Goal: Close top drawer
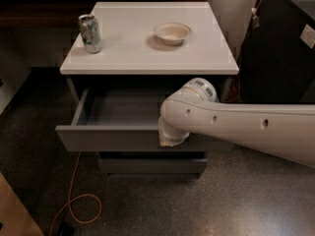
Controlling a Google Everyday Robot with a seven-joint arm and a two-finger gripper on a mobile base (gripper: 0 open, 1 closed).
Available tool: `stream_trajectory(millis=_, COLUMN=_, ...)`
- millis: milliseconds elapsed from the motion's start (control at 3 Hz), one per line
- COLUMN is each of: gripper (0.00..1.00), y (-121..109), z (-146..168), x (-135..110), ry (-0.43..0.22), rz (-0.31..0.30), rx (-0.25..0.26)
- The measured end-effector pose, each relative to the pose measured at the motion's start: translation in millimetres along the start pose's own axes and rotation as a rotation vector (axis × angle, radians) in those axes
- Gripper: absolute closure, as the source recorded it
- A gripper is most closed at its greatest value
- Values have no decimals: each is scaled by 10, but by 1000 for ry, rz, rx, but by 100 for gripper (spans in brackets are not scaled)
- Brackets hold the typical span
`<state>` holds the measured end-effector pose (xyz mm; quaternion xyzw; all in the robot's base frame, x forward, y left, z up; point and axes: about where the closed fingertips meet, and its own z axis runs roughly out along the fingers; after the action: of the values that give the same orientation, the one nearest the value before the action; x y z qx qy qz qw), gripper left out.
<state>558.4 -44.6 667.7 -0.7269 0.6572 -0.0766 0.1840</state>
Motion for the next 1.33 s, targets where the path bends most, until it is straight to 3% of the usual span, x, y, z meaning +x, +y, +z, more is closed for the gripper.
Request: stream_trajectory(millis=1333, gripper=100, y=-655, z=293, x=341, ry=-30, rz=-16, rx=-17)
